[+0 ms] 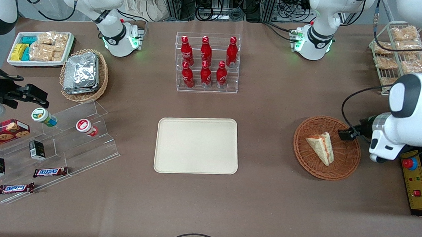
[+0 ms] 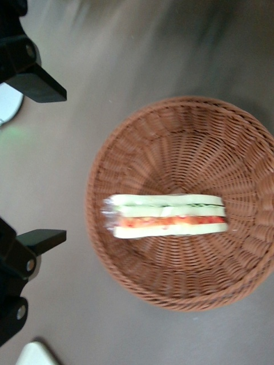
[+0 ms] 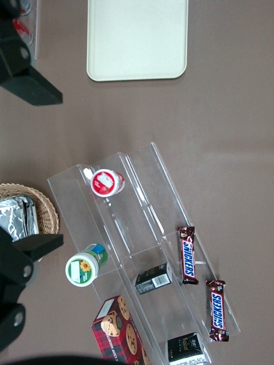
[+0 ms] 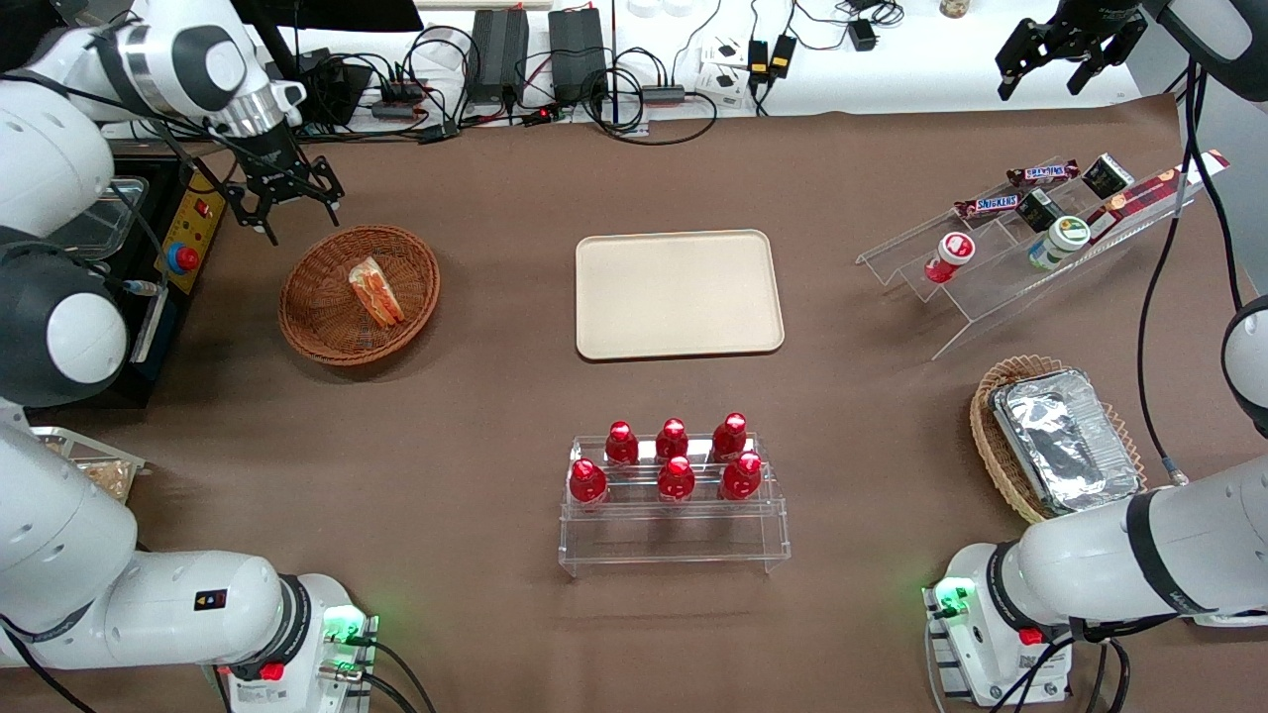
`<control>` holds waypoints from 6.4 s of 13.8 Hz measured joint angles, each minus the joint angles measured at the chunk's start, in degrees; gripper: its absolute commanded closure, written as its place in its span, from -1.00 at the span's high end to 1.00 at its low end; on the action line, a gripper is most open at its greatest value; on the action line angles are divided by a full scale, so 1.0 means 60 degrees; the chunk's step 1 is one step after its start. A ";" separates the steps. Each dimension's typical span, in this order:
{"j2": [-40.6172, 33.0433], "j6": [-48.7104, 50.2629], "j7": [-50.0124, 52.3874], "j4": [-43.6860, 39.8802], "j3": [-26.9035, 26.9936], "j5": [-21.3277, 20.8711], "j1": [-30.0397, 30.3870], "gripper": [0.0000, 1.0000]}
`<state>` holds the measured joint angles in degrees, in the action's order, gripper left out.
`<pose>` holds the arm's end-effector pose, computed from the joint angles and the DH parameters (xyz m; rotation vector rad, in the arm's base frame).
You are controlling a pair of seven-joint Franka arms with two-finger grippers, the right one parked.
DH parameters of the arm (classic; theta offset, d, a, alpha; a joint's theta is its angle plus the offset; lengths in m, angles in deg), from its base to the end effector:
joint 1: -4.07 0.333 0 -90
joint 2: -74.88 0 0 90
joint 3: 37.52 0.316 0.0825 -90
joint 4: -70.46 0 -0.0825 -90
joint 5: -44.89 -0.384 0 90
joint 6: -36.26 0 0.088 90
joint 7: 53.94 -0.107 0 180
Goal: Place sandwich from basket to tray
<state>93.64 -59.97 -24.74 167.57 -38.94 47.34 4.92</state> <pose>0.6082 -0.0090 0.3822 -2.9563 -0.7732 0.5307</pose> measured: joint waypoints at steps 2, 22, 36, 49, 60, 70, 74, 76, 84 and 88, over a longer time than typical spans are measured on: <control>0.0537 -0.0614 0.0586 0.0046 -0.0004 0.0012 -0.0001 0.96; 0.1984 -0.4153 0.1250 0.1619 -0.0117 0.1015 -0.0076 -1.00; 0.2063 -0.0847 -0.2286 -0.2594 -0.1906 0.1007 -0.1400 -1.00; 0.4885 -0.2402 -0.1593 -0.4008 -0.1938 0.1015 -0.4106 -1.00; 0.5638 -0.3612 -0.1101 -0.4145 -0.1859 0.1004 -0.4361 1.00; 0.2407 0.0111 -0.1114 -0.4481 -0.1416 0.0518 -0.2419 1.00; 0.0586 0.2668 -0.1879 -0.4486 -0.1388 -0.0777 -0.1223 1.00; -0.0125 0.3391 -0.2150 -0.4473 -0.1375 -0.0844 -0.0687 1.00; -0.1413 0.3267 -0.3291 -0.2786 -0.1372 -0.0846 0.0428 1.00; -0.2730 0.2075 -0.4204 -0.0712 -0.1368 -0.0829 0.1068 1.00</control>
<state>77.26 -47.52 -49.96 163.30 -47.15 42.36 11.32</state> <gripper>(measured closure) 0.000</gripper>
